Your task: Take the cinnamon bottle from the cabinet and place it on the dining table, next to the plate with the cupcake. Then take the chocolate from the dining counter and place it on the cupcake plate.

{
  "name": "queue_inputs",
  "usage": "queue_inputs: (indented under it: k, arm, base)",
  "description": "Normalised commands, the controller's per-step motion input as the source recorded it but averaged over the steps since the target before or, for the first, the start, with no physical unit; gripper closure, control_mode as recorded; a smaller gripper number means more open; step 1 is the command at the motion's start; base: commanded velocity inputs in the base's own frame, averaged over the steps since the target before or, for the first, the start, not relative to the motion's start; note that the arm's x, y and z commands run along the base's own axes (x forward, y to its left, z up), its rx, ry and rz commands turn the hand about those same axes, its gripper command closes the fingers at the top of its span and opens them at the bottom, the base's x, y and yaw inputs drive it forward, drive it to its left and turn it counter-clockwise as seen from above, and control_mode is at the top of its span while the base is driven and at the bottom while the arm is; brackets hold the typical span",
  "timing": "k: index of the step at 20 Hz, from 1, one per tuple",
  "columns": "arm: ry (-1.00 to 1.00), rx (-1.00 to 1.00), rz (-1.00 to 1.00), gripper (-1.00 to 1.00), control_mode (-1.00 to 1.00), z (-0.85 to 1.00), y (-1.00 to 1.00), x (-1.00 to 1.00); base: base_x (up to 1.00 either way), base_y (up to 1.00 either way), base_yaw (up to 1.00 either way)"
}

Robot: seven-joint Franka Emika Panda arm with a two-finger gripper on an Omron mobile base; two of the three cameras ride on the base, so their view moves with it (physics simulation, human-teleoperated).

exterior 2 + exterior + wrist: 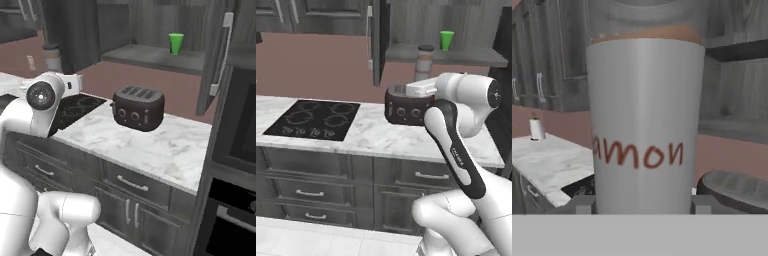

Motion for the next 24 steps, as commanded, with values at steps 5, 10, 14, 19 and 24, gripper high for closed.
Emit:
queue_inputs:
  k: [5,10,14,19,24]
  arm:
    - [0.0,0.0,0.0,1.0,1.0,0.0,0.0,0.0]
    - [0.0,0.0,0.0,1.0,1.0,0.0,0.0,0.0]
    - [0.0,0.0,0.0,1.0,1.0,0.0,0.0,0.0]
    - [0.0,0.0,0.0,1.0,1.0,0.0,0.0,0.0]
    - [0.0,0.0,0.0,1.0,1.0,0.0,0.0,0.0]
  base:
    - [-0.11,0.0,1.0]
    - [-0.05,0.0,1.0]
    - [-0.04,0.0,1.0]
    - [-0.02,0.0,1.0]
    - [0.0,0.0,0.89]
